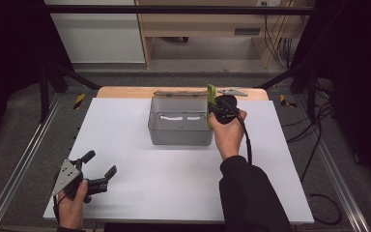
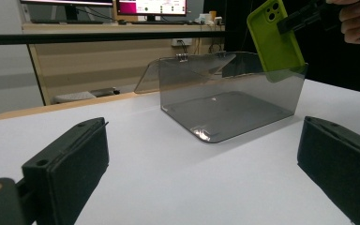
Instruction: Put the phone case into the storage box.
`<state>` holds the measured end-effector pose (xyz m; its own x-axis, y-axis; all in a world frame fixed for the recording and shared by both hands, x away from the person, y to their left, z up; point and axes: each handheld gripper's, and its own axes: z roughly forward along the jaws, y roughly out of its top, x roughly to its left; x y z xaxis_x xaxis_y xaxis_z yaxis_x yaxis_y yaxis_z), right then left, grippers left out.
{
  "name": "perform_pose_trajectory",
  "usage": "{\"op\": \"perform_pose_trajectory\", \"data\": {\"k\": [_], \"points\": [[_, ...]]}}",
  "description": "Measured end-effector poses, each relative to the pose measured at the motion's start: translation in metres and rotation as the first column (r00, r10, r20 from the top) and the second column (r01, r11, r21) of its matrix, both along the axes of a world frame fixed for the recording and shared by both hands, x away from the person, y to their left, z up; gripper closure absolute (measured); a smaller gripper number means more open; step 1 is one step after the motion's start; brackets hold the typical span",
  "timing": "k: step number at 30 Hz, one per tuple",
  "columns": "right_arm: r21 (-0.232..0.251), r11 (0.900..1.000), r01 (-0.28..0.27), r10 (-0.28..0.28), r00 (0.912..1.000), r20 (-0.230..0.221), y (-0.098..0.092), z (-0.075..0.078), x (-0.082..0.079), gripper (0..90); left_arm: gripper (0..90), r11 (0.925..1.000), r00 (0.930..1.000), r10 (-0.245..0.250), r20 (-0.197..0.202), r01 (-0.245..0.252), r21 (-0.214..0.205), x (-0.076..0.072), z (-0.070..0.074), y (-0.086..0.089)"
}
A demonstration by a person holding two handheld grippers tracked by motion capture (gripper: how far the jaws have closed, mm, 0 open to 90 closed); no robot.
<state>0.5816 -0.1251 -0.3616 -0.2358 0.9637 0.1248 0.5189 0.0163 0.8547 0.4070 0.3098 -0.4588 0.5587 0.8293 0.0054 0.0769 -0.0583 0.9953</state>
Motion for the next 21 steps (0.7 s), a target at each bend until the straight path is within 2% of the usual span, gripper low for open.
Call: {"op": "perform_pose_trajectory", "data": {"k": [21], "points": [[-0.003, 0.9999, -0.015, 0.015, 0.9982, -0.058, 0.001, -0.013, 0.001, 77.7, 2.0, 1.0000, 1.0000, 0.000, -0.001, 0.000, 0.001, 0.000, 0.000, 0.000]]}}
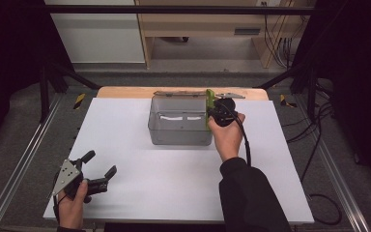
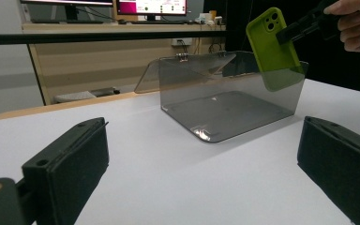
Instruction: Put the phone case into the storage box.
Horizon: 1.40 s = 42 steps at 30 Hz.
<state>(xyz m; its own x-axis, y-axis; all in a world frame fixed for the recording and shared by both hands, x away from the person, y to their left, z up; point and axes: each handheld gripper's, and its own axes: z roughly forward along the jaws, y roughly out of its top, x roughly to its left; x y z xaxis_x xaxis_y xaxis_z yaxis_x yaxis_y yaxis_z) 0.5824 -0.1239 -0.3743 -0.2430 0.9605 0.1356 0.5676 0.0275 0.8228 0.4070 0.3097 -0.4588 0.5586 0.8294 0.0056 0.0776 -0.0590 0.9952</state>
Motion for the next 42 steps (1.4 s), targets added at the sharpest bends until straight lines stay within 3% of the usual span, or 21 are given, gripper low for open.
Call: {"op": "perform_pose_trajectory", "data": {"k": [42], "points": [[0.037, 0.9992, -0.018, 0.020, 0.9972, -0.072, 0.003, -0.015, 0.007, 77.8, 1.8, 1.0000, 1.0000, -0.004, -0.001, 0.004, -0.002, 0.000, 0.000, 0.000]]}}
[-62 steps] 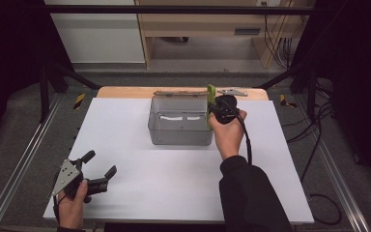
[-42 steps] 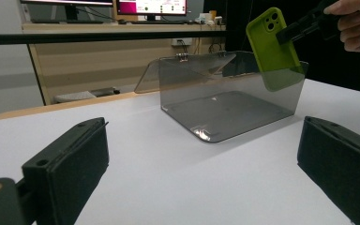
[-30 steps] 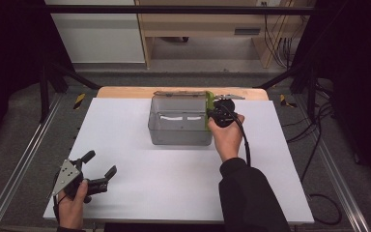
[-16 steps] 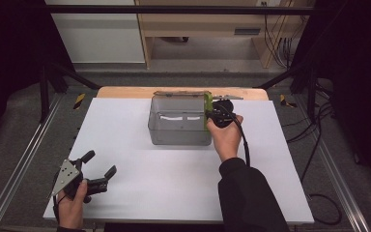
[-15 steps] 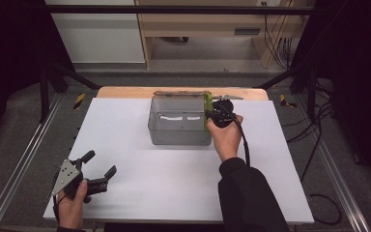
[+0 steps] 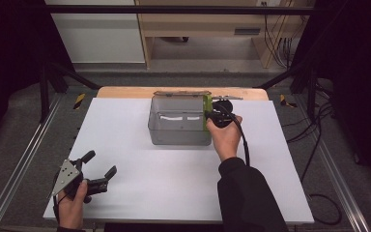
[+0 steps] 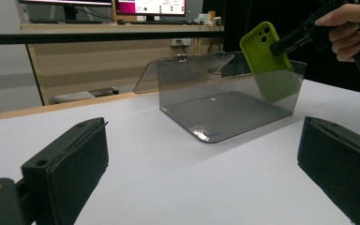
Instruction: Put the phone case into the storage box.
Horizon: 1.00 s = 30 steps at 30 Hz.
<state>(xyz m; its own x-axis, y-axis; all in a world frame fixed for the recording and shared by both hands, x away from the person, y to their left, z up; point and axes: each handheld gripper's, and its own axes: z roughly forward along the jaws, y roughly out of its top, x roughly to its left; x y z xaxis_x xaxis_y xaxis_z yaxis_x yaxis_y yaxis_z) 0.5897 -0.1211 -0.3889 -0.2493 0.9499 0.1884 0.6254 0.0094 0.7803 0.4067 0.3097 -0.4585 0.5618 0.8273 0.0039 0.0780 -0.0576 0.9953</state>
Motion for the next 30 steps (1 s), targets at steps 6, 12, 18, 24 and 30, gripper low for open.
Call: {"op": "perform_pose_trajectory", "data": {"k": [6, 12, 18, 24, 30], "points": [[0.008, 1.0000, -0.005, 0.005, 1.0000, -0.004, 0.0005, -0.0009, 0.0008, 77.8, 1.8, 1.0000, 1.0000, 0.000, 0.001, 0.000, -0.001, 0.0000, 0.0001, 0.0001], [0.012, 0.9999, -0.009, 0.009, 0.9999, -0.014, 0.0008, -0.0032, 0.0026, 77.8, 1.8, 1.0000, 1.0000, 0.000, 0.000, 0.000, -0.001, -0.0001, 0.0001, 0.0001], [0.017, 0.9998, -0.009, 0.009, 0.9998, -0.019, 0.0032, -0.0058, 0.0040, 77.8, 1.8, 1.0000, 1.0000, -0.001, 0.002, 0.001, -0.003, -0.0002, 0.0002, 0.0001], [0.024, 0.9996, -0.011, 0.012, 0.9997, -0.023, 0.0038, -0.0073, 0.0052, 77.8, 1.8, 1.0000, 1.0000, -0.002, 0.001, 0.002, -0.002, -0.0001, 0.0002, -0.0001], [0.042, 0.9991, -0.008, 0.009, 0.9994, -0.033, 0.0028, -0.0074, 0.0059, 77.8, 1.8, 1.0000, 1.0000, -0.003, 0.001, 0.003, 0.000, 0.0000, 0.0002, -0.0005]]}}
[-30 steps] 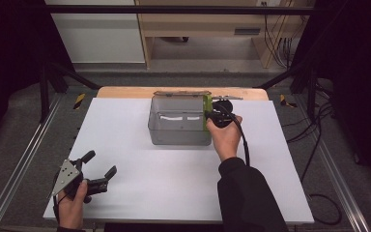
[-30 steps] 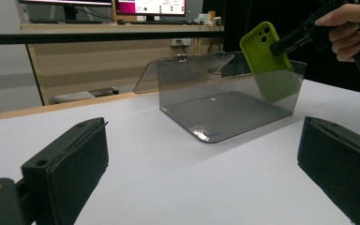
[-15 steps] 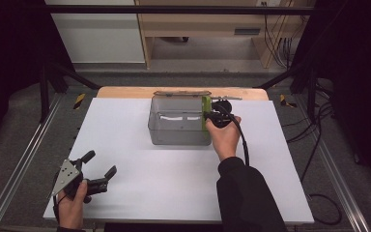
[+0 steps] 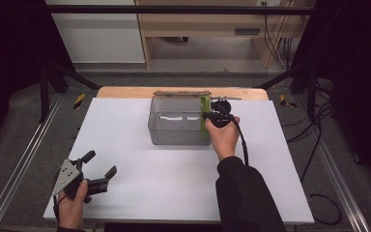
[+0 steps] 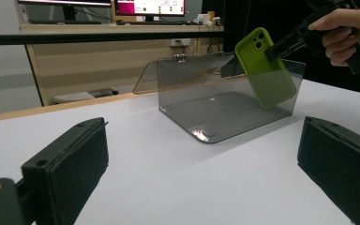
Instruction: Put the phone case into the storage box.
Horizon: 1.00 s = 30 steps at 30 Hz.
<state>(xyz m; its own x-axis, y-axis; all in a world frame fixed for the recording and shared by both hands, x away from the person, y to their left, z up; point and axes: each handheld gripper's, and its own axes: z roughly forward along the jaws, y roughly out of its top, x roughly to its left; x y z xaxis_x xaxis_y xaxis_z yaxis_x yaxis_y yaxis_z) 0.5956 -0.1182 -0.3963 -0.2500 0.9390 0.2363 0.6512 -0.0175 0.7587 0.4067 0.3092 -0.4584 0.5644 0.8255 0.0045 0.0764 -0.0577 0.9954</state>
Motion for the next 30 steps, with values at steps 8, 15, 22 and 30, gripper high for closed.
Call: {"op": "perform_pose_trajectory", "data": {"k": [8, 15, 22, 30], "points": [[0.002, 1.0000, -0.001, 0.001, 1.0000, -0.001, 0.0002, 0.0000, 0.0001, 77.8, 1.8, 1.0000, 1.0000, -0.001, 0.000, 0.001, 0.001, -0.0001, 0.0000, 0.0000], [0.009, 1.0000, -0.001, 0.001, 1.0000, -0.003, 0.0002, -0.0002, 0.0005, 77.8, 1.9, 1.0000, 1.0000, -0.001, 0.000, 0.001, -0.001, -0.0001, 0.0001, 0.0003], [0.002, 1.0000, -0.003, 0.003, 1.0000, 0.004, 0.0008, -0.0007, 0.0006, 77.8, 1.8, 1.0000, 1.0000, -0.003, 0.001, 0.003, 0.000, -0.0002, 0.0001, -0.0001], [0.026, 0.9997, 0.001, -0.001, 1.0000, -0.004, 0.0007, -0.0010, 0.0020, 77.8, 1.8, 1.0000, 1.0000, -0.003, 0.000, 0.003, 0.000, 0.0002, 0.0000, -0.0001]]}}
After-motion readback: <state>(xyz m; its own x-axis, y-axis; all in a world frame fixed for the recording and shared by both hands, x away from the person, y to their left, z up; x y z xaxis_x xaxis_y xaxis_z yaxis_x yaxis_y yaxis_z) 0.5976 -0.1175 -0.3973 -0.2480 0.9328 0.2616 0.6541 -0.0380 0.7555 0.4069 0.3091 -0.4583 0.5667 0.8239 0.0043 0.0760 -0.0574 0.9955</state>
